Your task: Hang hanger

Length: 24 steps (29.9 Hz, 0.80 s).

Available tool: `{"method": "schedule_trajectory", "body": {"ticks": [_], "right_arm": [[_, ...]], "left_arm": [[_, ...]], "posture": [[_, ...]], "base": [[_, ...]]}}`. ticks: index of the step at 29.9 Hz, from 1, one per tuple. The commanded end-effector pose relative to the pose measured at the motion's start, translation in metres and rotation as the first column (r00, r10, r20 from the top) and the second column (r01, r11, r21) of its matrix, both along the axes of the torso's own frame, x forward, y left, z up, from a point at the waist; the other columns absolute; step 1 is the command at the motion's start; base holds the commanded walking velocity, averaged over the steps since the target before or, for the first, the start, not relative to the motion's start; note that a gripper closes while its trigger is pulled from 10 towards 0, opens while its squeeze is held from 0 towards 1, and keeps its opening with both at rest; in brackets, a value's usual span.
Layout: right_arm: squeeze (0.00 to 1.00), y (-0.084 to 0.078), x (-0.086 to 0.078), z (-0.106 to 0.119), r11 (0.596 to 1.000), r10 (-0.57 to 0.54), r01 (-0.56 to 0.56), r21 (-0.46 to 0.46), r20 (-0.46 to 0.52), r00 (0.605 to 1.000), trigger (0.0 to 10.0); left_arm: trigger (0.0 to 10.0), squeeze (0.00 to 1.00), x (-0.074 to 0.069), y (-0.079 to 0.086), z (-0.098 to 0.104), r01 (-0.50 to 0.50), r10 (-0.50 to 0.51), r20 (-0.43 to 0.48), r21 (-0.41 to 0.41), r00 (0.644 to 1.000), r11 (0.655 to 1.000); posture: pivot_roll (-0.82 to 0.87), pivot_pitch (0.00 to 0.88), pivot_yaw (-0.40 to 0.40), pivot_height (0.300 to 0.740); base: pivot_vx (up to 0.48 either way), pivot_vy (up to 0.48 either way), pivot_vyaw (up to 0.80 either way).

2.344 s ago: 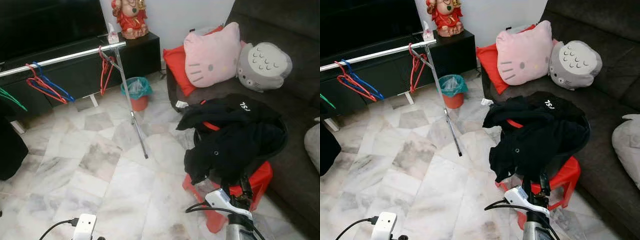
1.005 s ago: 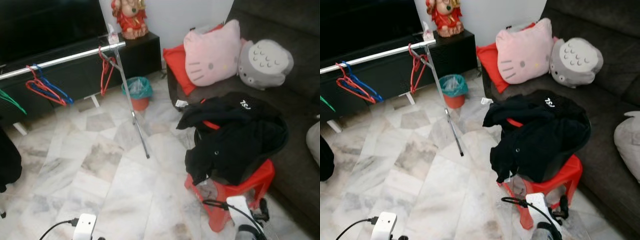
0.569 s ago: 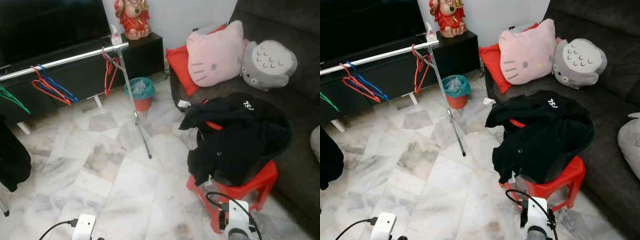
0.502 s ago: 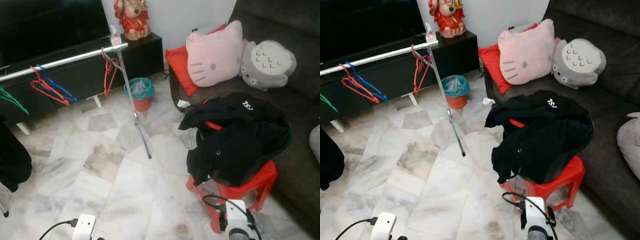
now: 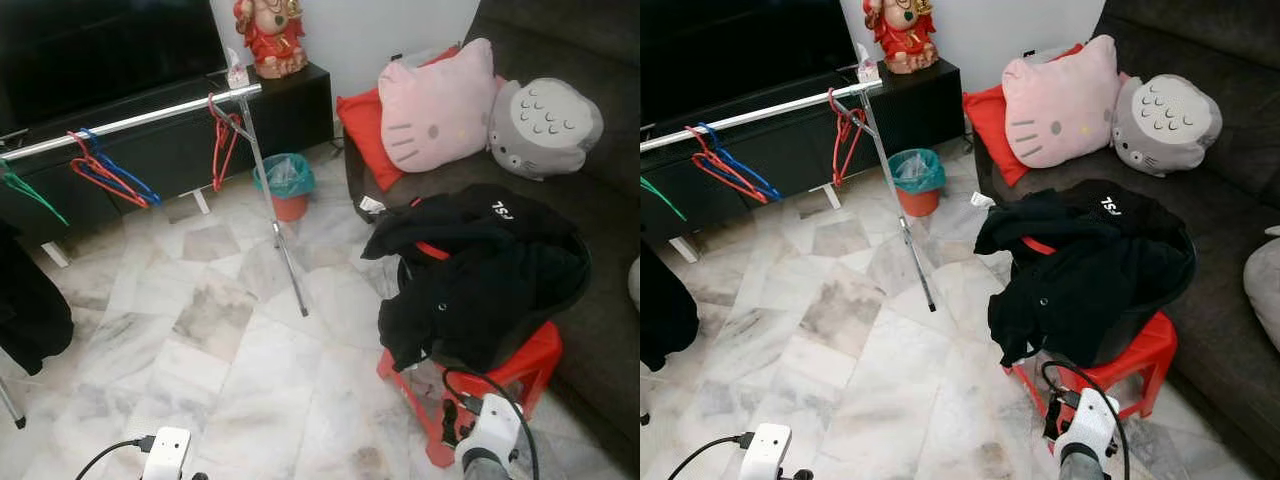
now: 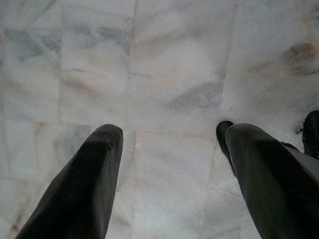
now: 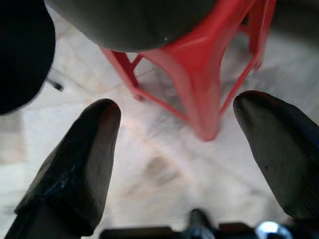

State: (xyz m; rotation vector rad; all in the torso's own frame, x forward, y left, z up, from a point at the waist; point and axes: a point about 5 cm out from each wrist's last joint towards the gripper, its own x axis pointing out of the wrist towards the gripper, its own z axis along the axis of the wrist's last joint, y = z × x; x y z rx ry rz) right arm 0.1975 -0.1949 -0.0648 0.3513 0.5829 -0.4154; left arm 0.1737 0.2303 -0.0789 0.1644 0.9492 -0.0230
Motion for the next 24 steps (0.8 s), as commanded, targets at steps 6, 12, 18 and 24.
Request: {"method": "schedule_trajectory", "body": {"ticks": [6,12,18,24], "right_arm": [[0.0,0.004,0.003,0.0,0.997,0.015,-0.018,0.077,0.039,0.999,10.0],[0.0,0.012,0.012,0.009,0.901,0.309,-0.305,-0.309,-0.04,0.95,10.0],[0.0,0.022,0.018,0.011,0.819,0.397,-0.398,-0.414,-0.092,0.913,10.0],[0.0,0.022,0.014,0.009,0.773,0.39,-0.411,-0.483,-0.149,0.909,10.0]], "left_arm": [[10.0,0.0,-0.002,0.007,0.001,0.02,-0.02,-0.009,0.039,1.0,0.999],[10.0,0.0,-0.002,0.008,0.001,0.017,-0.017,-0.005,0.042,1.0,0.999],[10.0,0.0,-0.002,0.007,0.001,0.019,-0.018,-0.005,0.044,1.0,0.999],[10.0,0.0,-0.002,0.007,0.001,0.019,-0.019,-0.004,0.046,1.0,0.999]], "posture": [[-0.13,0.0,0.127,0.74],[-0.12,0.0,0.128,0.74],[-0.12,0.0,0.126,0.74],[-0.12,0.0,0.125,0.74]], "base": [[0.0,0.0,0.0],[0.0,0.0,0.0],[0.0,0.0,0.0],[0.0,0.0,0.0]]}}
